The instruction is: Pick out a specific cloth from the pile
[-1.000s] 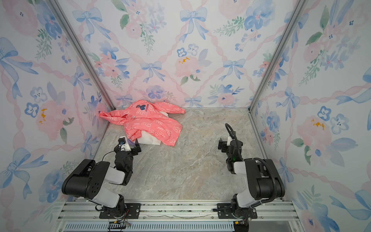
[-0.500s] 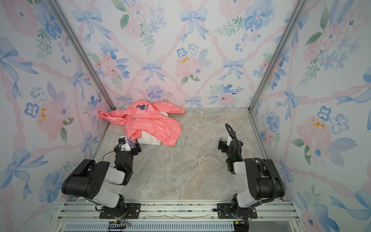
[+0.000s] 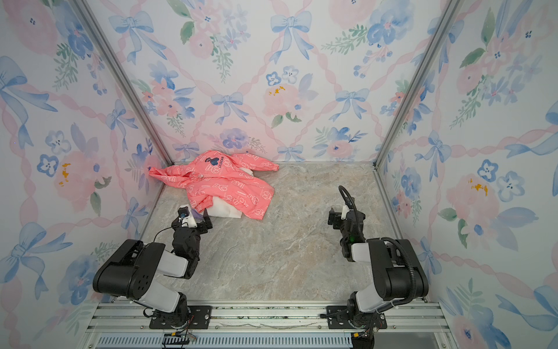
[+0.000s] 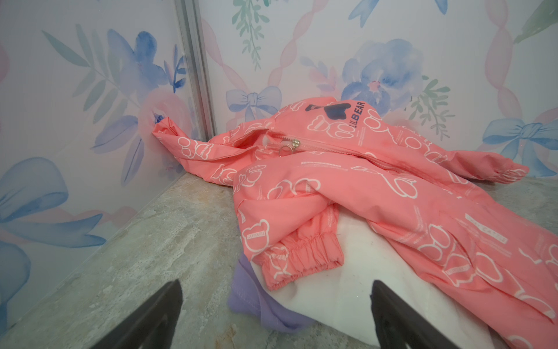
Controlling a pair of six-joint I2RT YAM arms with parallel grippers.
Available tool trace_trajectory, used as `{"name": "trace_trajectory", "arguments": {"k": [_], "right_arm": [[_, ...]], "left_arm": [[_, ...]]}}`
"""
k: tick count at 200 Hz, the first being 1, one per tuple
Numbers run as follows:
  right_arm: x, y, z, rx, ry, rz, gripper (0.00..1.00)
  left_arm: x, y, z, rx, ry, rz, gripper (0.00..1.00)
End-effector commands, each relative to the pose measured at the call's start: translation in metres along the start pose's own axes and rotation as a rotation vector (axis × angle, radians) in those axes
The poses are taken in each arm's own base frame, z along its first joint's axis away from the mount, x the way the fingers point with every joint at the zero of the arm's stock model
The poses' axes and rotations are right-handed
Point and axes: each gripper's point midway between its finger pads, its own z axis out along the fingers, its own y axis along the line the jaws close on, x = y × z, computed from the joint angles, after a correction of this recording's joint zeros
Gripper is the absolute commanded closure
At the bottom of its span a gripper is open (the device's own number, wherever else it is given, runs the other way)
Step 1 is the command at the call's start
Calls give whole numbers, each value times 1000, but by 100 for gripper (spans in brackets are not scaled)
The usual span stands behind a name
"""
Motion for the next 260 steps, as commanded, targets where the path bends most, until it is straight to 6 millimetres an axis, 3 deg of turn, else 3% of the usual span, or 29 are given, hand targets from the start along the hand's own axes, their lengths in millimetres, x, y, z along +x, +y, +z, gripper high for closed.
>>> {"name": "trace_trajectory", "arguments": {"k": [1,31,48,72,97,140,165,176,196,213,255,260], "right_arm": [[-7,3,2,-6,-25,-12,3],[-8,3,1,-11,-29,-10,3],[-11,13,1,-59,-16,-35,3],[-27,15,-2,-39,44,-67,3],[-53,20,-13,-42,15,-97,3],[-115,31,-36,-81,-34,-139,3],[-149,43,-52,-128,-54,-190,3],[-159,46,-59,-140,-40,-192,3],[-175,48,-74,-152,13,-241,3],[-188,50,-83,-169,38,-233,3],[-177,34,-82,-105,148,-70,3],[-175,34,-81,-123,156,-49,3]], "left_arm": [[-7,0,2,6,-23,11,2],[-12,1,1,-16,-34,15,2],[-21,4,-3,-45,-47,17,2],[-39,9,-10,-91,-70,15,2],[-58,11,-13,-123,-66,24,2],[-80,7,-5,-128,33,14,2],[-97,5,-9,-118,39,-68,2],[-105,14,-13,-160,37,-153,2],[-109,14,-13,-141,84,-201,2],[-101,12,-9,-120,177,-203,2],[-77,-16,-4,23,337,-223,2],[-89,-20,-1,48,326,-250,2]]}}
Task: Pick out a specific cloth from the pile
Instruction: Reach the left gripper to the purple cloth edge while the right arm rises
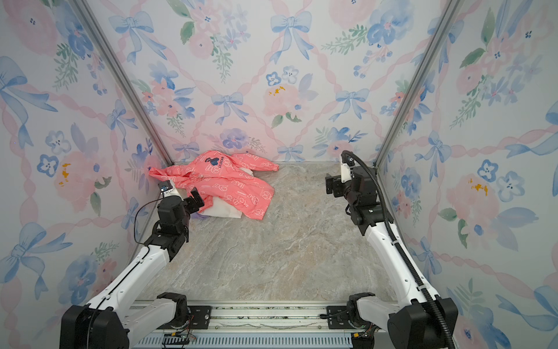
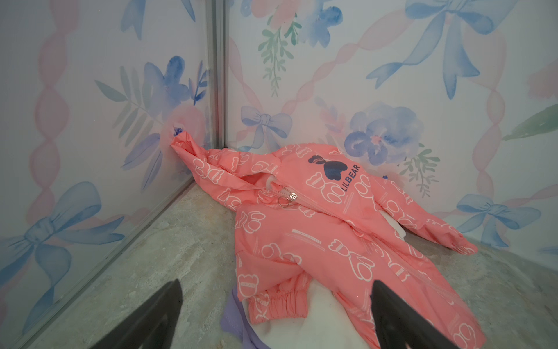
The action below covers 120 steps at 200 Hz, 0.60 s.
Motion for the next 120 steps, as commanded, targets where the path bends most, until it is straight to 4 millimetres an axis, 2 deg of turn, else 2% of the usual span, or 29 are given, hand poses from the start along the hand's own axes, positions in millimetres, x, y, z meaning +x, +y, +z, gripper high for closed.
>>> {"name": "trace_trajectory", "arguments": {"k": [1,21,53,86,120], "right_arm": [[36,-4,1,-2,159,117,3],[40,9,7,-92,181,196,3],[45,49,16,-212,227,193,3],[53,87,19,-293,253,177,3],[59,108,23,-336,268,188,3]], "left_arm": [[22,-16,2,95,152,-47,2],[30,-21,8,129,210,-137,2],[44,-23,20,131,302,-232,2],[51,-11,32,109,366,-359,9],[60,11,36,30,404,-445,18]]}}
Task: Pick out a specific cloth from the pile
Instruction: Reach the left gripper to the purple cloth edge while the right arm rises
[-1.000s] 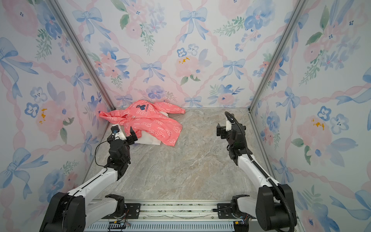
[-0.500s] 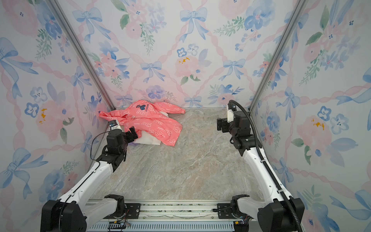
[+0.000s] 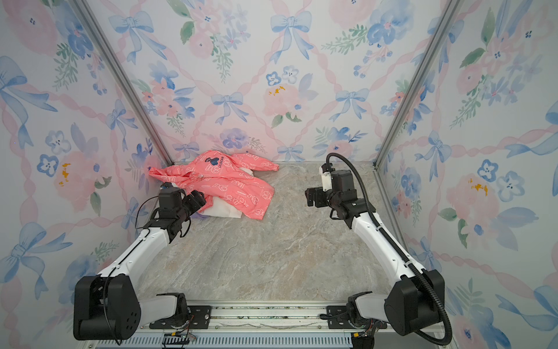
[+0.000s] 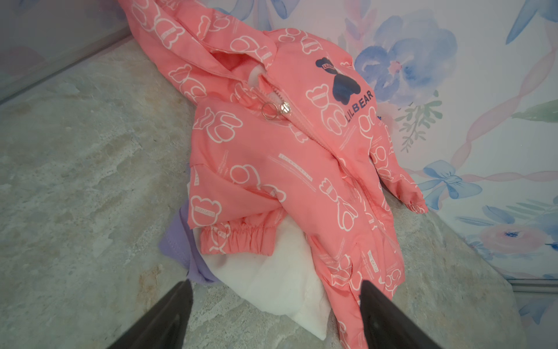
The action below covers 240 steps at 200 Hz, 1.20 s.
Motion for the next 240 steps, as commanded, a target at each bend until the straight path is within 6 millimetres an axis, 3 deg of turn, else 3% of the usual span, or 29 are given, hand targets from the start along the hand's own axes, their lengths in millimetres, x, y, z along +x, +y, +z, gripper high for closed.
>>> {"name": "trace_trajectory", "arguments": {"k": [1,37,49,116,240], "right_arm": [[-3,15,4,-46,0,27,3],[-1,37,13,-106,20,17,3],[0,45,15,-129,28,12,3],[4,85,25,-203,61,-40,3],[3,87,28,-196,77,-70,3]], "left_arm": [[3,8,1,-21,45,-101,18],[24,36,12,-77,118,-191,29],[29,40,16,-87,139,-201,37],[43,62,41,-147,217,-253,52],[67,82,75,-228,308,-288,63]]}}
